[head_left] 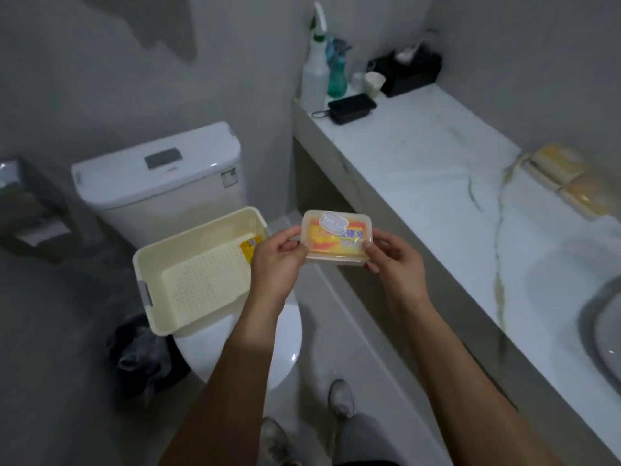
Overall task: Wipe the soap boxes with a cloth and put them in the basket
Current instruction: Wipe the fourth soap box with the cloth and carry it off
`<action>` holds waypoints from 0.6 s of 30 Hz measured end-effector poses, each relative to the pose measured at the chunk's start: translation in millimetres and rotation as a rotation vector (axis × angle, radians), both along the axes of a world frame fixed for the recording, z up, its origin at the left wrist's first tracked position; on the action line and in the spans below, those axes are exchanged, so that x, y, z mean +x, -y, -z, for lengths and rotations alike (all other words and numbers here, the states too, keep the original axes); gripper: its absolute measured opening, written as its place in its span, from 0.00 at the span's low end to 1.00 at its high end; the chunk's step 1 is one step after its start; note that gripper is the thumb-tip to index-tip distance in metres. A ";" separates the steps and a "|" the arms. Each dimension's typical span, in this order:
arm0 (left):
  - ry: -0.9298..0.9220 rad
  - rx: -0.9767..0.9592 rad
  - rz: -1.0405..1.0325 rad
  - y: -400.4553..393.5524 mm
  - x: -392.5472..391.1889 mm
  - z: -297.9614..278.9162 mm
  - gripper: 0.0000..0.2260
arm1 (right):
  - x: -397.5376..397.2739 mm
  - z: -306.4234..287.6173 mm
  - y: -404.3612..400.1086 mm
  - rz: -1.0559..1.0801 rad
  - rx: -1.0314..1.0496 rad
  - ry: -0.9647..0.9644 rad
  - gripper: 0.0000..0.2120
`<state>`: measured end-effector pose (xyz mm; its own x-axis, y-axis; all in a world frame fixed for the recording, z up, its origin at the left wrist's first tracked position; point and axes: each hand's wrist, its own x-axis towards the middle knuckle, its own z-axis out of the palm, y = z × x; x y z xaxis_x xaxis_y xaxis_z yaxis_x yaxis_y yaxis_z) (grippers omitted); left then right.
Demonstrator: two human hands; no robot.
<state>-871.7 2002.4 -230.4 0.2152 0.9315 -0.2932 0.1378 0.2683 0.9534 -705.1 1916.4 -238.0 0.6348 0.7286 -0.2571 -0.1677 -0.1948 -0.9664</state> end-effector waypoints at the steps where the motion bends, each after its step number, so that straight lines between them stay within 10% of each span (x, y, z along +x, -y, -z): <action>1: 0.018 0.018 0.030 0.0 8.8 -11.6 0.15 | 7.6 -11.9 5.0 0.009 0.016 -0.005 0.08; 18: -0.001 0.128 0.326 -8.1 232.6 -88.7 0.15 | 204.0 -82.6 43.2 0.287 0.093 0.001 0.14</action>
